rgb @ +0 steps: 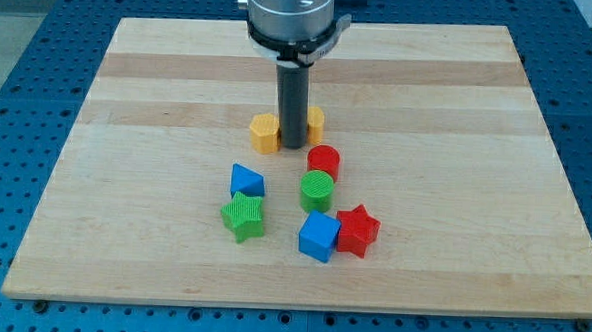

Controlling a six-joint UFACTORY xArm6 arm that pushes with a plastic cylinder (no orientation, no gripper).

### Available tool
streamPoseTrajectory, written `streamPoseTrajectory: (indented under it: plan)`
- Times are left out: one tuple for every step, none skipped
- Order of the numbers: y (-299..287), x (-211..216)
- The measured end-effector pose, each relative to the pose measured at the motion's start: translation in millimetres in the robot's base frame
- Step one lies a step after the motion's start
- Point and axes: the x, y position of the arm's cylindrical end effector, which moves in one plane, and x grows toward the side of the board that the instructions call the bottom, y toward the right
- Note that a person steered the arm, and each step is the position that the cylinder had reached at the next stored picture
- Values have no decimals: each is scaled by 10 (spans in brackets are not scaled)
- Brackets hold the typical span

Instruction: Push the yellow heart above the yellow hexagon

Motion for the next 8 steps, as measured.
streamPoseTrajectory:
  plan:
    - [-54,-80]
    - [-125,-195]
    - [-236,-434]
    - [-257,-457]
    - [-257,-457]
    - [-269,-457]
    - [-269,-457]
    - [-131,-444]
